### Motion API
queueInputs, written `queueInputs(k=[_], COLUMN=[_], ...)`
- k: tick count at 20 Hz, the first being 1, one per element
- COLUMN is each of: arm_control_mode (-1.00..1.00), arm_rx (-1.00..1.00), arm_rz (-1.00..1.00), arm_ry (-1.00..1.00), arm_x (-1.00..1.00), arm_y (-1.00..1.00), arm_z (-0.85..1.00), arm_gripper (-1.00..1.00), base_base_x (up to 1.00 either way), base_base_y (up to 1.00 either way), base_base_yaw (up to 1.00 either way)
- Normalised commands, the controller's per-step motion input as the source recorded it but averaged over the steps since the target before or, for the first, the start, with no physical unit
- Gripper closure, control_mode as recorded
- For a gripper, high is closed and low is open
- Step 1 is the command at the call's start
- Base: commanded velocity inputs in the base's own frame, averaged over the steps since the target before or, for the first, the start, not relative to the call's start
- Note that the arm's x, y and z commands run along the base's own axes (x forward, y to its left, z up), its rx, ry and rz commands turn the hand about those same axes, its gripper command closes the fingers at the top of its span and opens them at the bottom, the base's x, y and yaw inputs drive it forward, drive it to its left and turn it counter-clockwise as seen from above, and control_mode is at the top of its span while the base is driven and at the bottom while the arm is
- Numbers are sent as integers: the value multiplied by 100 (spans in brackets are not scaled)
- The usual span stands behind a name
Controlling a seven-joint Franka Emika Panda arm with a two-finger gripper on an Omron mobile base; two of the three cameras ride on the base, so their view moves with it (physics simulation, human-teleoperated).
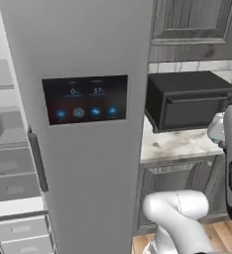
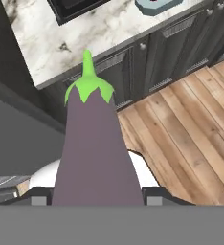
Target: Take the tomato and eggplant out of the freezer and place them in the tupperware container on the counter. Then put the tupperware containing the vegetables back in the freezer.
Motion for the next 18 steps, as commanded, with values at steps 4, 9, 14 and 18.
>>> queueInputs(k=[4, 9, 14, 18], arm_control_mode=[100, 100, 100, -100], arm_rx=[0, 0, 0, 0], arm_rz=[0, 0, 0, 3], arm_ry=[0, 0, 0, 0], arm_x=[0, 0, 0, 11], arm_y=[0, 0, 0, -3], arm_z=[0, 0, 0, 0], arm_gripper=[100, 100, 100, 100], base_base_x=[33, 1, 10, 27], base_base_y=[-100, -100, -100, -41], base_base_yaw=[13, 10, 7, 5])
